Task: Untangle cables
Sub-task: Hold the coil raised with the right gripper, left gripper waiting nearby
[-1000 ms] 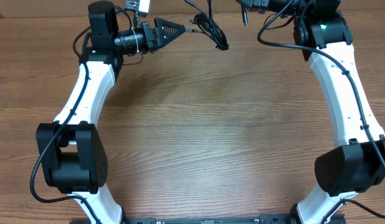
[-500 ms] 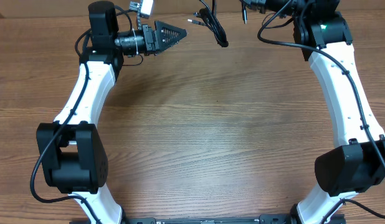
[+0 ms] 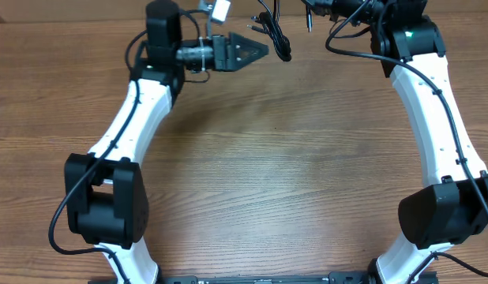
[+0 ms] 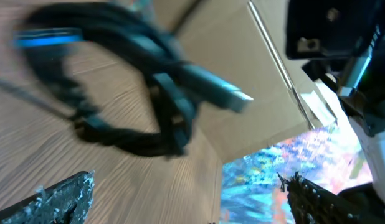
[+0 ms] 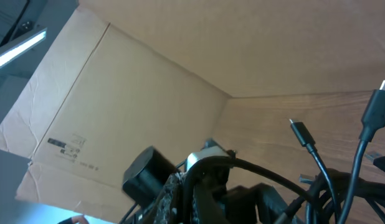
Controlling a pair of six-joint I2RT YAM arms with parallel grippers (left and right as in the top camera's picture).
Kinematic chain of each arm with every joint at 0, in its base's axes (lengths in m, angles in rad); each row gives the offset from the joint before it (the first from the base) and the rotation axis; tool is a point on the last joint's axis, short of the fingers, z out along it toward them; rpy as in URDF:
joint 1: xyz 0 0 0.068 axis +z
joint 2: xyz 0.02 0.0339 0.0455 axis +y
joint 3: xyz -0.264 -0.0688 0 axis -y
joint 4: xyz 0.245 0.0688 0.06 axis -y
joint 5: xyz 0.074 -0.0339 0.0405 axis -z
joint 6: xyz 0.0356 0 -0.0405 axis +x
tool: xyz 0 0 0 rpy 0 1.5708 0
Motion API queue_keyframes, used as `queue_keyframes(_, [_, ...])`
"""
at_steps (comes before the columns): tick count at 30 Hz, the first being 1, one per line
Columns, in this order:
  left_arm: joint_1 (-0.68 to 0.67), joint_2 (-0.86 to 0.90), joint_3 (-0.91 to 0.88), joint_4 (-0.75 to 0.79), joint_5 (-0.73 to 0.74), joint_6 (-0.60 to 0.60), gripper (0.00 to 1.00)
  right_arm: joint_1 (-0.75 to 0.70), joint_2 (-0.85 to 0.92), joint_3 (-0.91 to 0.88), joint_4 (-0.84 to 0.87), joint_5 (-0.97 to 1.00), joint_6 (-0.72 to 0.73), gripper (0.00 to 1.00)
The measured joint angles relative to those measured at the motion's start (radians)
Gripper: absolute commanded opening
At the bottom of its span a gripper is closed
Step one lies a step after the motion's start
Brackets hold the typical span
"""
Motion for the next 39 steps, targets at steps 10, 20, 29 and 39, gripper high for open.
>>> queue_keyframes(10, [-0.009,0.000,0.000,0.021,-0.050,-0.024,1.00,0.011,0.000,0.000,0.003,0.019,0.018,0.04])
queue_keyframes(20, [-0.009,0.000,0.000,0.021,-0.100,-0.017,0.52,0.016,0.000,0.000,0.006,0.019,0.032,0.04])
queue_keyframes(29, [-0.009,0.000,0.000,0.021,-0.106,-0.006,0.57,0.017,0.000,0.000,0.008,0.019,0.032,0.04])
queue_keyframes(39, [-0.018,0.000,0.000,0.021,-0.109,-0.002,0.50,0.017,0.000,0.000,0.025,0.021,0.060,0.04])
